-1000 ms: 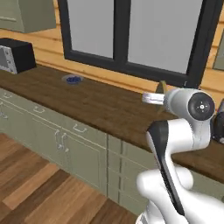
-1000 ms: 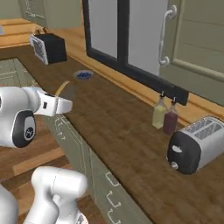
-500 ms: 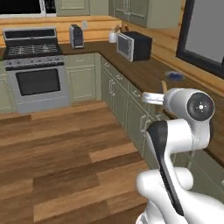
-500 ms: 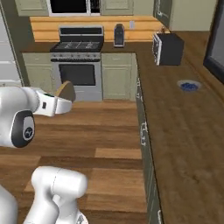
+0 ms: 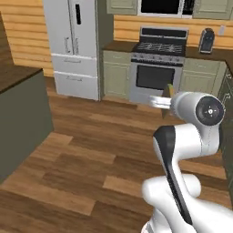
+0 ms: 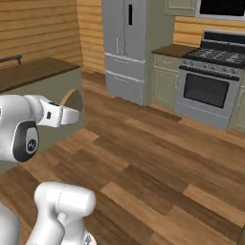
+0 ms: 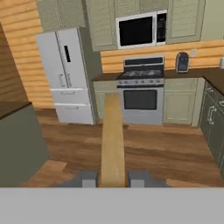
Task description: Start the toaster. Once the lever pops up, take the bread to the plate on the dining counter.
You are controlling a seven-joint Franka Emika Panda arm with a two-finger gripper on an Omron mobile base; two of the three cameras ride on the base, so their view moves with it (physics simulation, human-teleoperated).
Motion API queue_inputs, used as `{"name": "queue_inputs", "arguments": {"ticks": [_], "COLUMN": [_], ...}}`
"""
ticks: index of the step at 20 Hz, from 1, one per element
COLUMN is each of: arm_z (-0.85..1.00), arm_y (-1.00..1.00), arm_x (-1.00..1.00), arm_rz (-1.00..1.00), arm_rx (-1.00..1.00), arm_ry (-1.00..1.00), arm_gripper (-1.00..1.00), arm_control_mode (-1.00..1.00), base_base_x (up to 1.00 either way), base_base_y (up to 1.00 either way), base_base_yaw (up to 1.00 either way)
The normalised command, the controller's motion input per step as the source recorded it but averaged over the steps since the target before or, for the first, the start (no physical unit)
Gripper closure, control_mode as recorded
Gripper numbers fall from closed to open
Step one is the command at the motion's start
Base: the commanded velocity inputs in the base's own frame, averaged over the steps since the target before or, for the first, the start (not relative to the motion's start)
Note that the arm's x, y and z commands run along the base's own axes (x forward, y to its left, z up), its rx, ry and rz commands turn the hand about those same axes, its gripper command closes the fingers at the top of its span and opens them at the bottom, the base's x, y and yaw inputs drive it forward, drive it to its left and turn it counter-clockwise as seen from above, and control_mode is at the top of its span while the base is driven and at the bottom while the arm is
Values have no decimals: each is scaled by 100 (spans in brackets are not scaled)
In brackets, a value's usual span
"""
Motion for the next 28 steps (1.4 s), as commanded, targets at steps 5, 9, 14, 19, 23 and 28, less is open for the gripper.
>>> {"name": "queue_inputs", "arguments": {"ticks": [5, 9, 14, 19, 23, 28], "arm_z": [0, 0, 0, 0, 0, 0], "arm_y": [0, 0, 0, 0, 0, 0], "arm_x": [0, 0, 0, 0, 0, 0], "arm_rz": [0, 0, 0, 0, 0, 0], "arm_rx": [0, 0, 0, 0, 0, 0], "arm_ry": [0, 0, 0, 0, 0, 0], "arm_gripper": [100, 100, 100, 100, 100, 100], "arm_control_mode": [100, 100, 100, 100, 100, 100], "base_base_x": [-6, 78, 100, 100, 100, 100], "base_base_y": [0, 19, 44, 50, 25, 1], "base_base_yaw": [99, 51, 8, 8, 22, 37]}}
